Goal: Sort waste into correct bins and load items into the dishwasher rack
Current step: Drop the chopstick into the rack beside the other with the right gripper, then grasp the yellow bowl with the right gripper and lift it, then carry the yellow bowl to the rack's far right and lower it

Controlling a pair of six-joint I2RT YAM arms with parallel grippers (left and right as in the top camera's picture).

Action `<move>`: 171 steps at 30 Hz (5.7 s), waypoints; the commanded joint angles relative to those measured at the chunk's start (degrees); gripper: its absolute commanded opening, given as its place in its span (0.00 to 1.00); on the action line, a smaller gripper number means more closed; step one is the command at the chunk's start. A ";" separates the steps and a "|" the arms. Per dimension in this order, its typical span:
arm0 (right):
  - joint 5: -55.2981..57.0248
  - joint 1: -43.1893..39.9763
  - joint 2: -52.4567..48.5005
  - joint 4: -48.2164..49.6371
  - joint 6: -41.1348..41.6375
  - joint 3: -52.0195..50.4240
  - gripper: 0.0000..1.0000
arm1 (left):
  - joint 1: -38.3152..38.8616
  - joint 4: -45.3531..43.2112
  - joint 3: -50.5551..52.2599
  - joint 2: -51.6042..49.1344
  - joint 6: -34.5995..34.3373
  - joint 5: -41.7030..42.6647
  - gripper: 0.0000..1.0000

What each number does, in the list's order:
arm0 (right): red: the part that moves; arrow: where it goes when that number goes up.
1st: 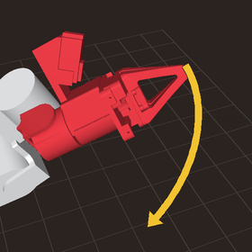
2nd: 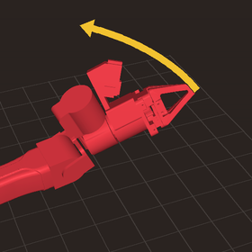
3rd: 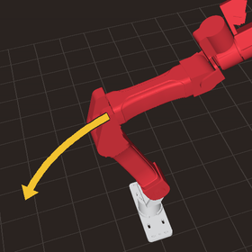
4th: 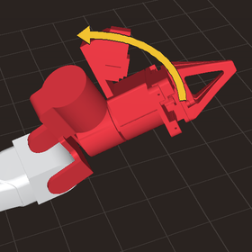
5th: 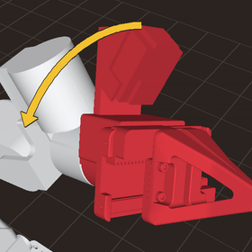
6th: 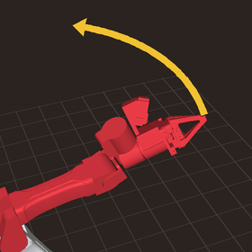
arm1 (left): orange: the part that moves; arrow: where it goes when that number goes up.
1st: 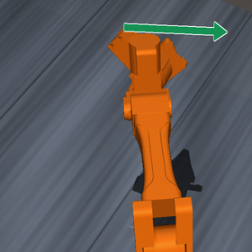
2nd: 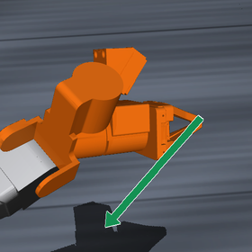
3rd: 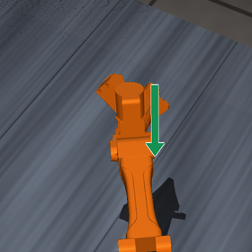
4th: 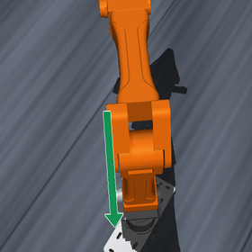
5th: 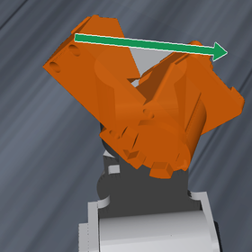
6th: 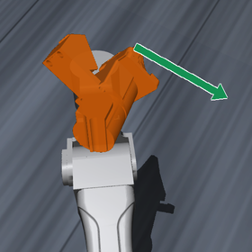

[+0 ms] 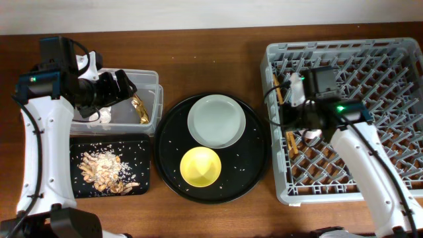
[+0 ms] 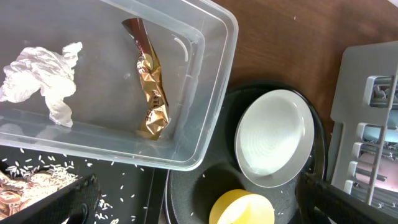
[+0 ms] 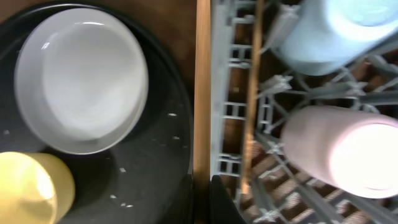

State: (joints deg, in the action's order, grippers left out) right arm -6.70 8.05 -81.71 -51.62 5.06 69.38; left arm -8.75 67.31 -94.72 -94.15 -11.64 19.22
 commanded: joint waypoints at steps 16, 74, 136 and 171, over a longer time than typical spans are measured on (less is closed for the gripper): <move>2.27 -2.19 -12.09 1.03 -4.22 0.70 0.04 | -0.11 0.07 -0.04 1.11 -0.33 -0.22 0.99; -0.15 33.24 -19.78 6.14 6.21 0.52 0.44 | -0.11 0.04 -0.04 1.11 -0.33 -0.20 0.99; 70.31 -21.09 -24.20 5.81 -4.98 31.56 0.04 | -0.11 0.07 -0.04 1.11 -0.33 -0.20 0.99; 61.24 -11.30 -35.78 4.94 -16.20 31.50 0.05 | -0.04 0.04 -0.04 1.11 -0.33 -0.22 0.99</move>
State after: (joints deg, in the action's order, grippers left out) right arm 59.57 -5.69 -117.49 -46.33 -11.25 99.98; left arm -8.75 67.33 -94.72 -94.15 -11.64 19.22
